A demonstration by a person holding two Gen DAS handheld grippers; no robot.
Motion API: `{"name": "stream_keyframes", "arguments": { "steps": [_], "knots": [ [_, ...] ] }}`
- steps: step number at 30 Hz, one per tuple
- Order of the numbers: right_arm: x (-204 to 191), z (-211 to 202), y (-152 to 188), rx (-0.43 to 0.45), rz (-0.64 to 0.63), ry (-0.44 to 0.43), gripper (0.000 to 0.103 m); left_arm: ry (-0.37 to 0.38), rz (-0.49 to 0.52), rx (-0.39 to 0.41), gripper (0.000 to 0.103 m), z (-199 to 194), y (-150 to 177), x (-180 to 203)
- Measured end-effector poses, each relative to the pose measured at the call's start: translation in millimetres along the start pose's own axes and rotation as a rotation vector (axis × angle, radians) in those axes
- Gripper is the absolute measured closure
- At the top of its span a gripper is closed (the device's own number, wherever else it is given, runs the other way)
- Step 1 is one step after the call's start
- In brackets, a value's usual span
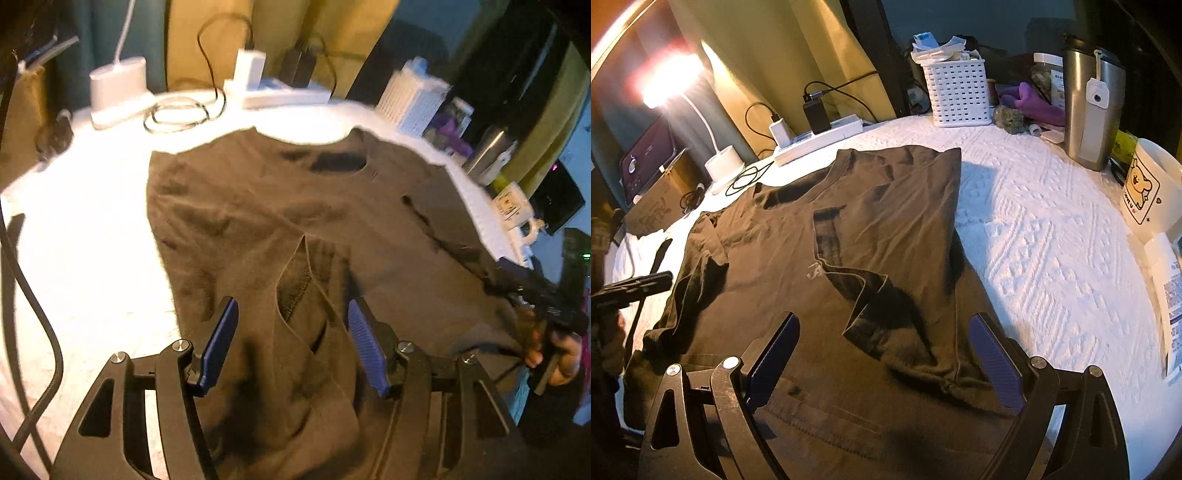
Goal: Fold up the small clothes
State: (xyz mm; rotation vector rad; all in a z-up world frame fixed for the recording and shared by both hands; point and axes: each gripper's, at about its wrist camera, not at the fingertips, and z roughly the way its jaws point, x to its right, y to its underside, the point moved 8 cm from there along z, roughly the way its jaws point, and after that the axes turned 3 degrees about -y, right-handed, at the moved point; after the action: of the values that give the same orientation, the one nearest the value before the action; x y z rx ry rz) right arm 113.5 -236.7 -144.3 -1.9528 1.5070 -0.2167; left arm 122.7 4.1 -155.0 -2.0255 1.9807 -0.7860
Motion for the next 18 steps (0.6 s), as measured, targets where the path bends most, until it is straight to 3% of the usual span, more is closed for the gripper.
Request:
{"name": "stream_keyframes", "arguments": {
  "steps": [3, 6, 9, 13, 18],
  "knots": [
    [4, 0, -3, 0.003, 0.004, 0.003, 0.009, 0.039, 0.021, -0.056, 0.041, 18, 3, 15],
    [10, 0, -6, 0.004, 0.008, 0.010, 0.009, 0.067, 0.069, -0.060, 0.041, 25, 3, 43],
    [13, 1, -8, 0.002, 0.007, 0.014, 0.009, 0.170, 0.117, -0.081, 0.041, 21, 6, 71],
    [9, -1, -16, 0.020, -0.014, -0.006, 0.009, 0.149, 0.140, -0.034, 0.041, 7, -2, 76],
    [-13, 15, -18, -0.010, -0.044, -0.075, 0.009, 0.053, 0.067, 0.024, 0.040, -8, -16, 35]
  ]
}}
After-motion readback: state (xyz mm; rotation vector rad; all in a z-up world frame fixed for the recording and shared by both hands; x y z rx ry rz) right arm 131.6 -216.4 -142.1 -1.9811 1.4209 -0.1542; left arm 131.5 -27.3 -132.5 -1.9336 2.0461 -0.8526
